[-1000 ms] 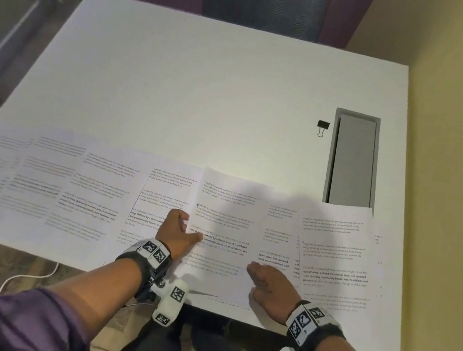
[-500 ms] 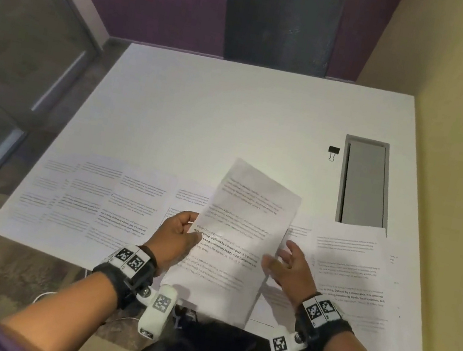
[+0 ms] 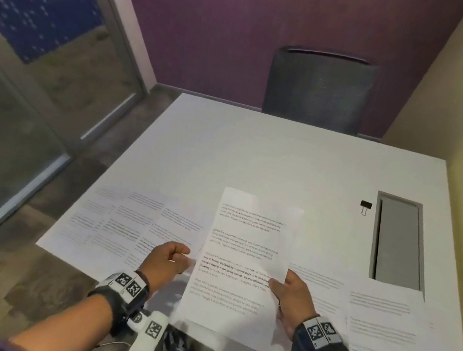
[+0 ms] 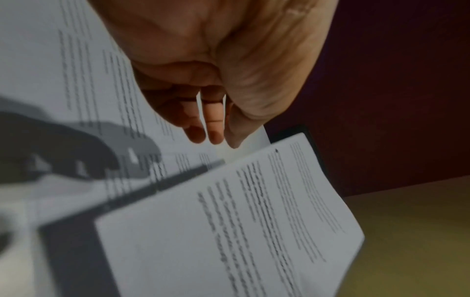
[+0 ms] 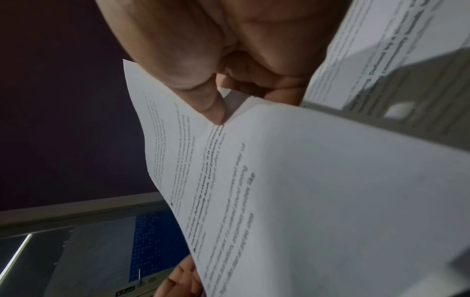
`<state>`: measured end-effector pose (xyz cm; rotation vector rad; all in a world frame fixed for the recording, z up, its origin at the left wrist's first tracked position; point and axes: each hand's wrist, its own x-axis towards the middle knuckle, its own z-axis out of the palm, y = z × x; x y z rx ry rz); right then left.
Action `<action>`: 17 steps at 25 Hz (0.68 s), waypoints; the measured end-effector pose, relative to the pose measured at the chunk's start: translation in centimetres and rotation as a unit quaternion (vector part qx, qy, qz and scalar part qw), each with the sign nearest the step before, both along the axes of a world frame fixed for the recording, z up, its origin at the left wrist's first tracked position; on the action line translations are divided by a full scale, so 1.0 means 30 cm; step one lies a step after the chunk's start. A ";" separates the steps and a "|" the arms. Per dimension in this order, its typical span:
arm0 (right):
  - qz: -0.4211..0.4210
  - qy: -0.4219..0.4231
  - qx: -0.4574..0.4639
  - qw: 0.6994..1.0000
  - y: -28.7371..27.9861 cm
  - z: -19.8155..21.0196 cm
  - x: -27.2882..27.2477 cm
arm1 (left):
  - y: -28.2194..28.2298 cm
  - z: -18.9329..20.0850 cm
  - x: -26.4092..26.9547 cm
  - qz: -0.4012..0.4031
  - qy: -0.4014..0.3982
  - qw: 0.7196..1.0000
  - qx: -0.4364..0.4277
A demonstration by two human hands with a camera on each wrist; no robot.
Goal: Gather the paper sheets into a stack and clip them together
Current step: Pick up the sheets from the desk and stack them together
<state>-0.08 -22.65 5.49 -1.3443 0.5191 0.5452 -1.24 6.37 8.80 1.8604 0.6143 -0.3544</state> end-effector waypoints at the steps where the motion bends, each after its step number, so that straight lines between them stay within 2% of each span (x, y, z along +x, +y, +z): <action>1: -0.003 -0.003 -0.009 1.000 0.018 -0.005 0.014 | 0.050 -0.013 0.005 0.009 0.003 1.000 0.024; 5: 0.008 -0.003 -0.054 0.999 0.143 -0.034 0.054 | 0.261 -0.097 0.027 0.045 0.036 0.994 0.092; 8: 0.024 -0.007 -0.102 0.994 0.275 -0.080 0.087 | 0.421 -0.180 0.074 0.023 0.065 0.988 0.134; 10: 0.013 0.013 -0.128 0.992 0.347 -0.098 0.109 | 0.500 -0.243 0.121 -0.011 0.079 0.986 0.148; 13: 0.009 0.025 -0.180 0.983 0.453 -0.137 0.139 | 0.606 -0.333 0.202 -0.108 0.094 0.974 0.178; 17: -0.036 0.037 -0.215 0.975 0.558 -0.167 0.125 | 0.668 -0.408 0.280 -0.185 0.099 0.963 0.169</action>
